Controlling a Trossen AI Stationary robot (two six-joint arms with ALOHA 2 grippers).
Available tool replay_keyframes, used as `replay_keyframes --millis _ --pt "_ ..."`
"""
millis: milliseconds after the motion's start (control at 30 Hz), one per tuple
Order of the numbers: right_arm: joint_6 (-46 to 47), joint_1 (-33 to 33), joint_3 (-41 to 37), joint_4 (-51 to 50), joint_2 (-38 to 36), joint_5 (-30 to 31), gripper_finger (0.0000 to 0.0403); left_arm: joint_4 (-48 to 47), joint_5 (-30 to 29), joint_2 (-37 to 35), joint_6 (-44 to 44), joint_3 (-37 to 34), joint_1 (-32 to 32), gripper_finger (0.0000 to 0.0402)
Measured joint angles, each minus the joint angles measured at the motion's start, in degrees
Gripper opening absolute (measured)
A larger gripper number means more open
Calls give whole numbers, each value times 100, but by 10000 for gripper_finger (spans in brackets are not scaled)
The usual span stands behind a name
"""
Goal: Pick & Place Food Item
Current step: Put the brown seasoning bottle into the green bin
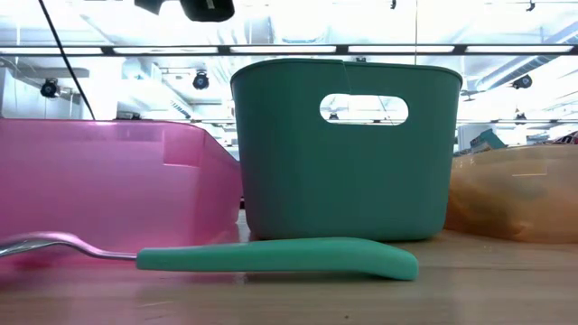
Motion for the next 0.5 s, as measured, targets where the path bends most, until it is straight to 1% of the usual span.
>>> replay_keyframes --millis 67,133,200,267,333,400,500 --pt "-127 -113 0 17 -11 213 369 -24 2 0 -64 -1 -33 173" --pt "-493 -237 0 46 -17 510 369 -74 2 0 -124 -1 -42 173" --pt "-1136 -366 0 230 -17 599 369 -86 0 0 -181 -1 -41 173" --pt "-2008 -530 0 650 0 601 369 -81 -1 -2 -220 -1 -39 173" --pt "-2972 -681 0 1201 11 436 369 -86 -11 -2 -220 -1 -40 173" --pt "-3866 -858 0 1756 29 59 369 -88 -38 -2 -220 -1 -41 173" --pt "-4840 -1091 2 2165 44 -511 369 -111 -35 -9 -220 -2 -78 173"
